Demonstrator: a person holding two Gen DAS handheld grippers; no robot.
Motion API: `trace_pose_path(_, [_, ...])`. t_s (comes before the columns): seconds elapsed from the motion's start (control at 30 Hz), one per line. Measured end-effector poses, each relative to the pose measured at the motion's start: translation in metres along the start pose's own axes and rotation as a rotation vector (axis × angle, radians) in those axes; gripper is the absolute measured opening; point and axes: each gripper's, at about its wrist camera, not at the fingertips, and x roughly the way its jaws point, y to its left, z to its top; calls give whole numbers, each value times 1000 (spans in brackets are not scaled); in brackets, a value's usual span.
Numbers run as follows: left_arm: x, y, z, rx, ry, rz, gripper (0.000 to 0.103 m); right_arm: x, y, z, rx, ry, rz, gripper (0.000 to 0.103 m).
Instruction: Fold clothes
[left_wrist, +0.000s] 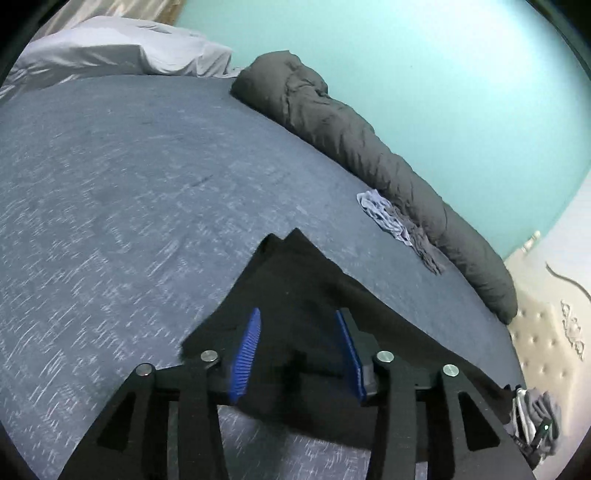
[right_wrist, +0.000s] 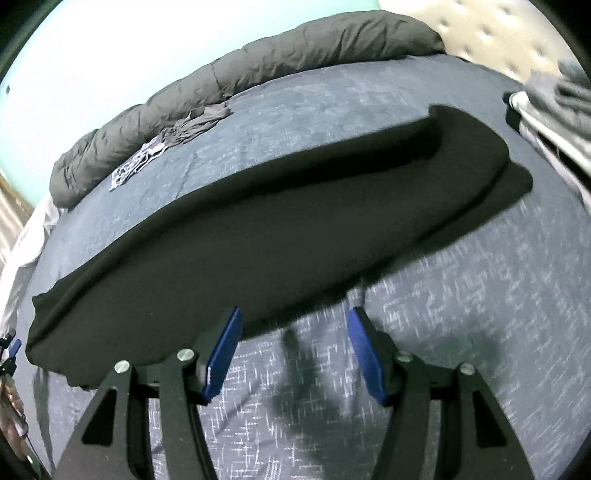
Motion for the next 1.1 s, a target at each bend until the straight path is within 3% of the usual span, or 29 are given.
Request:
trace_pose_path(0.23, [31, -2, 28, 18, 32, 17, 54, 21, 12, -28, -59, 38, 17, 63])
trace_pose_path(0.57, [77, -16, 58, 113, 156, 122, 57, 18, 4, -25, -28, 33, 44, 63])
trace_pose_path(0.73, [92, -16, 60, 119, 217, 91, 56, 20, 3, -25, -32, 32, 42, 63])
trace_pose_path(0.77, [93, -17, 61, 124, 221, 80, 51, 21, 3, -24, -32, 32, 42, 63])
trace_pose_path(0.83, [94, -19, 61, 138, 233, 59, 30, 23, 3, -23, -30, 33, 46, 63])
trace_pose_path(0.9, [93, -21, 62, 152, 243, 41, 1, 25, 4, -21, -27, 33, 49, 63])
trace_pose_path(1.0, [89, -27, 65, 184, 235, 30, 0, 25, 4, -21, -30, 34, 47, 63])
trace_pose_path(1.1, [73, -29, 76, 184, 171, 43, 0, 25, 4, -21, -32, 34, 46, 63])
